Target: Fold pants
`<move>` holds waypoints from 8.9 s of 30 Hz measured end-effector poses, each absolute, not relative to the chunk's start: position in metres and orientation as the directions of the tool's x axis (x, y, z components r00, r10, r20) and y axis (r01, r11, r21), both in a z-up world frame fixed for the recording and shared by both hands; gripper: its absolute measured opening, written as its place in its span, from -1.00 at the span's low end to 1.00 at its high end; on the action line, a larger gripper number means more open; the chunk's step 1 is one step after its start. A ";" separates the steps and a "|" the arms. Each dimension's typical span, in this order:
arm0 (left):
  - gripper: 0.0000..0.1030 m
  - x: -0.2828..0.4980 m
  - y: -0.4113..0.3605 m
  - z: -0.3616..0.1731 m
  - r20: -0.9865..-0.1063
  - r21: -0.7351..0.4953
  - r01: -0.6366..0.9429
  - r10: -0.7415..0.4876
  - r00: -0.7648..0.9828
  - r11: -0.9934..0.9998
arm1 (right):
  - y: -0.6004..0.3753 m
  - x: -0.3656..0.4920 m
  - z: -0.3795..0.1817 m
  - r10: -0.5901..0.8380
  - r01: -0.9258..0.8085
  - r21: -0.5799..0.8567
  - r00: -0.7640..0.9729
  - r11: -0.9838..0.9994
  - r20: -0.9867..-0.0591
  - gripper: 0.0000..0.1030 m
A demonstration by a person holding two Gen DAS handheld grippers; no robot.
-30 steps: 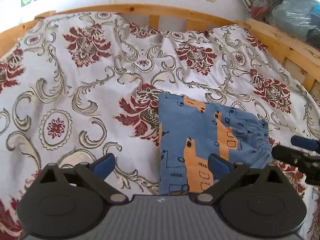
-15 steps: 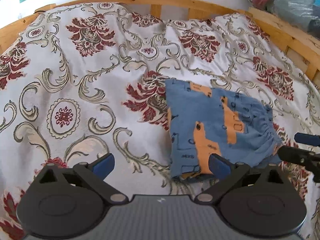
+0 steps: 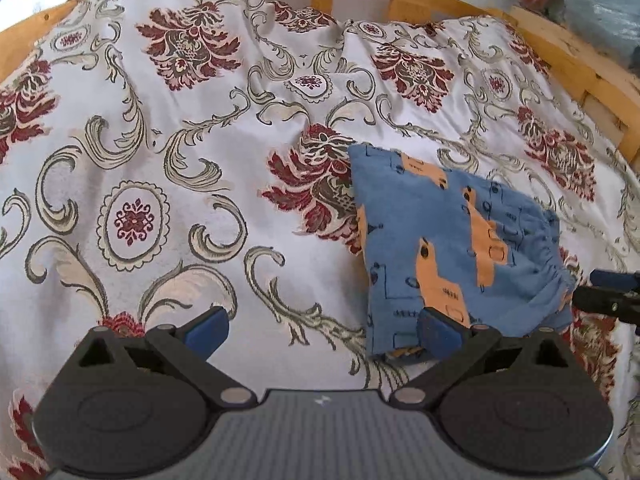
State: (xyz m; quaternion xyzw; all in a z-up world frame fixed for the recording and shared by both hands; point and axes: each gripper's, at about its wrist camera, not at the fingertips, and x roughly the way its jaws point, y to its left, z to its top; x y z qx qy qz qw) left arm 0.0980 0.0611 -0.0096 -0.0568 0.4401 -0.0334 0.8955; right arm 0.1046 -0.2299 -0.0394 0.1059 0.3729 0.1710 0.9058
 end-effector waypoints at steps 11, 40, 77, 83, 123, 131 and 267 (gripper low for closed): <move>0.99 0.151 0.065 -0.006 -0.737 -0.305 0.149 -0.332 0.589 0.941 | -0.255 0.153 -0.040 0.504 -0.310 0.404 0.628 0.861 -0.592 0.99; 0.91 0.203 0.065 -0.042 -0.739 -0.315 0.270 -0.414 0.532 0.910 | -0.275 0.229 -0.070 0.746 -0.378 0.652 0.450 0.657 -0.491 0.96; 0.65 0.205 0.060 -0.045 -0.750 -0.381 0.312 -0.488 0.446 0.870 | -0.266 0.216 -0.084 0.708 -0.271 0.687 0.500 0.674 -0.498 -0.27; 0.17 0.203 0.056 -0.042 -0.737 -0.401 0.348 -0.525 0.427 0.847 | -0.267 0.213 -0.082 0.706 -0.261 0.695 0.513 0.670 -0.488 -0.29; -0.47 0.188 0.051 -0.005 -0.657 -0.369 0.402 -0.541 0.525 0.838 | -0.258 0.189 -0.026 0.640 -0.358 0.572 0.638 0.738 -0.428 -0.59; -0.47 0.203 0.042 0.012 -0.645 -0.336 0.424 -0.533 0.547 0.841 | -0.263 0.206 -0.007 0.622 -0.365 0.548 0.668 0.752 -0.408 -0.59; 0.99 0.088 0.036 0.007 -0.583 -0.081 -0.011 -0.038 0.812 0.997 | -0.188 0.073 -0.015 0.221 -0.168 0.168 0.896 0.971 -0.385 0.99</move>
